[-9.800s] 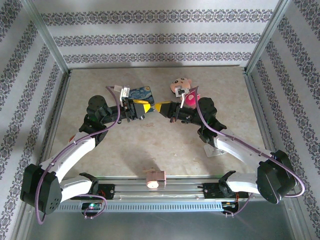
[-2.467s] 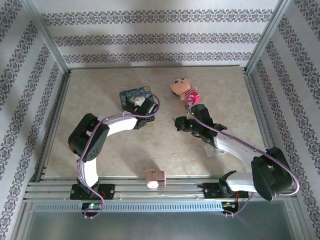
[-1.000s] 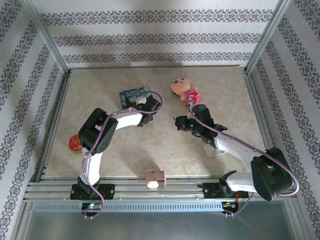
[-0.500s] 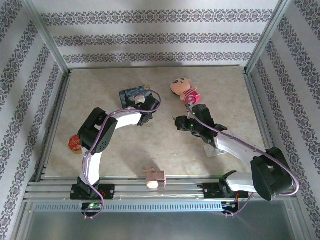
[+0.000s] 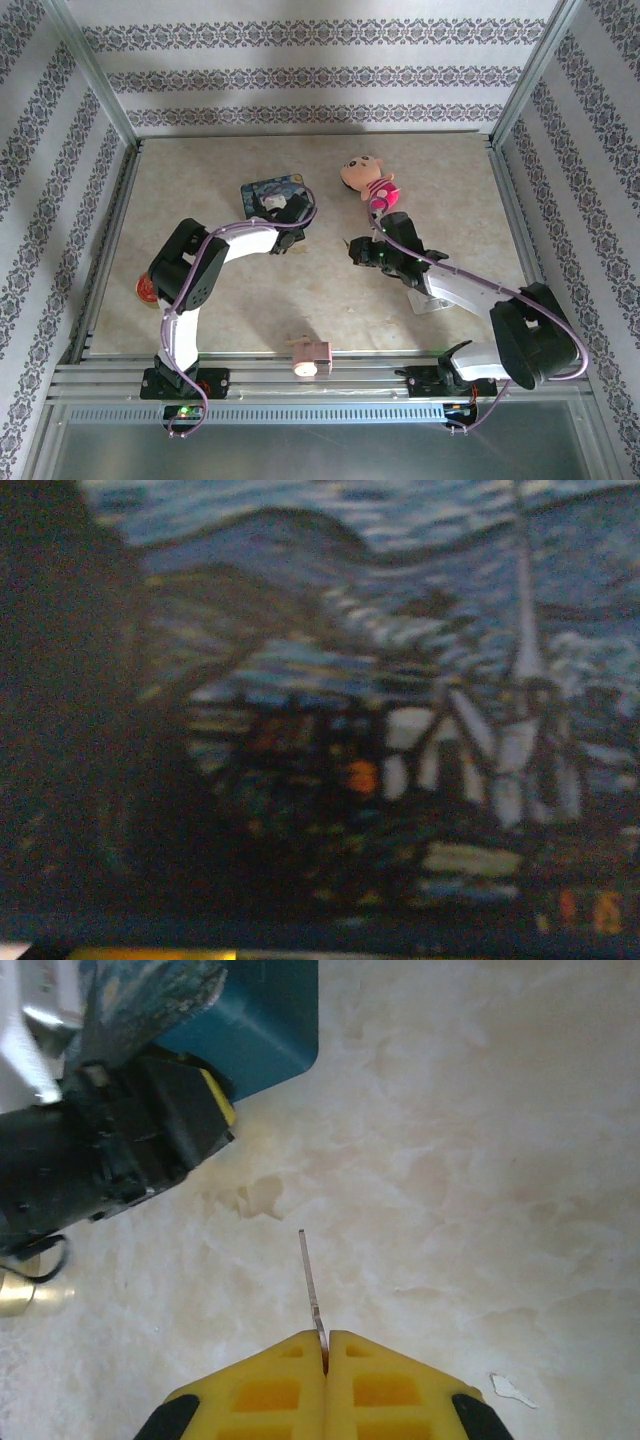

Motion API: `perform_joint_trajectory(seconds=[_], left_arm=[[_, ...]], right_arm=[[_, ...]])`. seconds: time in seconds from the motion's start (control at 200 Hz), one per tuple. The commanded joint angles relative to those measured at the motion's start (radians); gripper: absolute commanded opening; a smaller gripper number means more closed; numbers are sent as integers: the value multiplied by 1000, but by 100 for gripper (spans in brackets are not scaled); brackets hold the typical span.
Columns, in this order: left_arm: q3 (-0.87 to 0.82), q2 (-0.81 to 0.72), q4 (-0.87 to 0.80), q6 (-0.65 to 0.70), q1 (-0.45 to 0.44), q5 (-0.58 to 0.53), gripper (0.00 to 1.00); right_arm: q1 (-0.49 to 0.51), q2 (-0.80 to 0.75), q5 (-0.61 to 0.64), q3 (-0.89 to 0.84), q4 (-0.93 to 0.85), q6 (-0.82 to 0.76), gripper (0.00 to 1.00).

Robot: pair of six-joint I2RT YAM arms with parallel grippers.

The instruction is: Unlock a padlock with a key

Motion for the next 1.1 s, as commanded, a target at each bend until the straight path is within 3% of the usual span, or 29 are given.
perform_joint_trajectory(seconds=[0.0, 0.245, 0.555, 1.094], left_arm=[[-46, -72, 4, -139, -23, 64, 7], [-107, -120, 108, -275, -54, 178, 8], [-78, -49, 172, -339, -73, 289, 8], [-115, -50, 213, -344, -72, 318, 10]], right_arm=[[19, 42, -54, -18, 78, -4, 0], [77, 154, -100, -11, 165, -17, 0], [92, 278, -159, -19, 313, 2, 0], [106, 371, -33, -45, 504, 25, 0]])
